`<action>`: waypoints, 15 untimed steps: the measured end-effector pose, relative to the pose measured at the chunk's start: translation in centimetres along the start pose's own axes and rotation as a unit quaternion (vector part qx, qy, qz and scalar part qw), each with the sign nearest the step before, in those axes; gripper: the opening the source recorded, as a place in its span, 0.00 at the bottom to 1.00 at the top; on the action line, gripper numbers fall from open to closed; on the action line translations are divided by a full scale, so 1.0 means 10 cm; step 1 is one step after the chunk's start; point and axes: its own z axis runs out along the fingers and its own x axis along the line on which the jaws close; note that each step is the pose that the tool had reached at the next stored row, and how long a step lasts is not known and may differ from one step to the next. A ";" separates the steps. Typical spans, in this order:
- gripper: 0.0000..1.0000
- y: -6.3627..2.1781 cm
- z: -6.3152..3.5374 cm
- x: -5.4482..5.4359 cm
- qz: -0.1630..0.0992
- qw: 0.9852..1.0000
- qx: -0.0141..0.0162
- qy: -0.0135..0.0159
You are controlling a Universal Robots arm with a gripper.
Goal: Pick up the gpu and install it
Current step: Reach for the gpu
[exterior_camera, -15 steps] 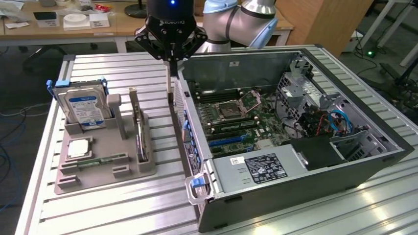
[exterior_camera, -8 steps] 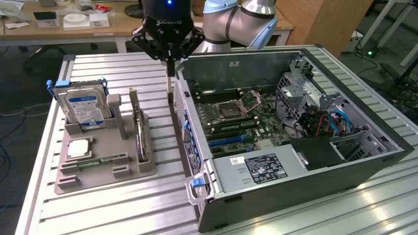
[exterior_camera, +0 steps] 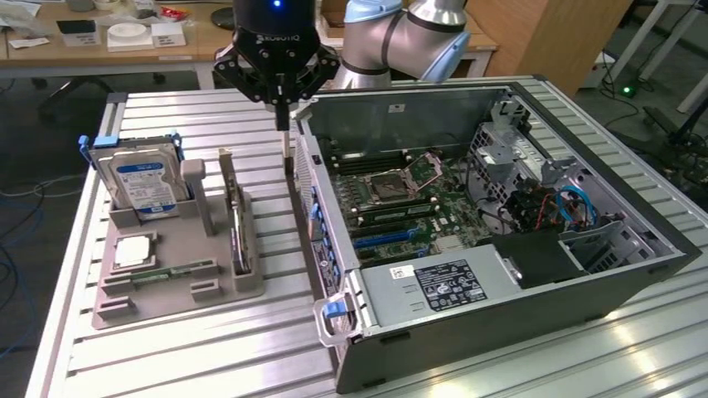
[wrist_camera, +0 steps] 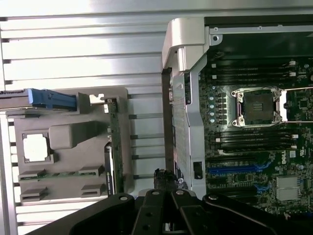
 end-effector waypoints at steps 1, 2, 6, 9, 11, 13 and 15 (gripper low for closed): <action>0.11 -0.001 0.000 0.01 0.000 1.000 0.000 0.000; 0.11 -0.002 0.000 0.02 0.000 1.000 0.000 0.000; 0.11 -0.006 -0.001 0.06 0.000 1.000 0.000 0.000; 0.11 -0.009 -0.002 0.09 0.000 1.000 0.000 0.000; 0.11 -0.010 -0.003 0.11 0.000 1.000 0.000 0.000; 0.11 -0.013 -0.003 0.13 0.000 1.000 0.000 0.000; 0.11 -0.015 -0.004 0.15 0.000 1.000 0.000 0.000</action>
